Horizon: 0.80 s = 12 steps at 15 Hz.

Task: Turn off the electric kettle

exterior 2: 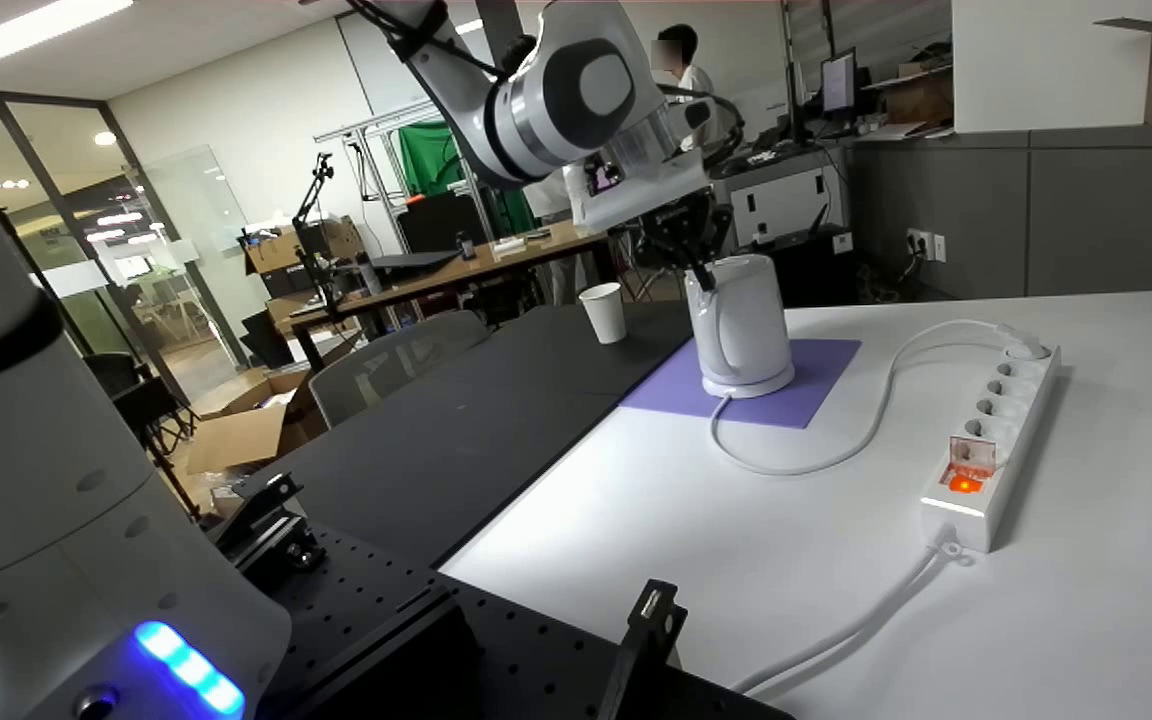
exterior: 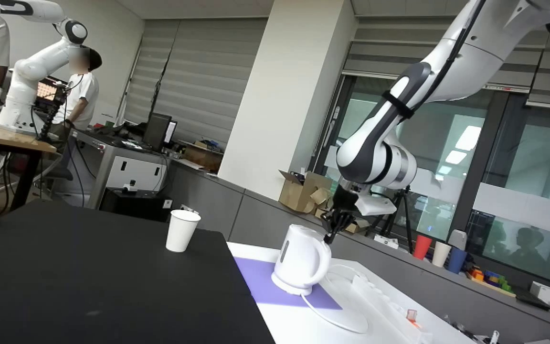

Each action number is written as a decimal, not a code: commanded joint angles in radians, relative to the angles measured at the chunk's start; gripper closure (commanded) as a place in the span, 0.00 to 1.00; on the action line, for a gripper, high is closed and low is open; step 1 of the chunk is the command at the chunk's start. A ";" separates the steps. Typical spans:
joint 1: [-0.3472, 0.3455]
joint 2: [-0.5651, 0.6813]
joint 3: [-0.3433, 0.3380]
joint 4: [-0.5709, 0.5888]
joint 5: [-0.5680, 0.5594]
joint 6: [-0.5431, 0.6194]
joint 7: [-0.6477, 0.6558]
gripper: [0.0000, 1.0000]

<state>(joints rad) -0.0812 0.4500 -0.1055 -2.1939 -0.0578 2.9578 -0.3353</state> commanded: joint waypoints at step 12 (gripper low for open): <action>-0.046 0.056 0.035 -0.001 -0.020 0.264 0.100 1.00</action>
<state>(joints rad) -0.1171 0.5019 -0.0752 -2.1967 -0.0574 3.2039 -0.2867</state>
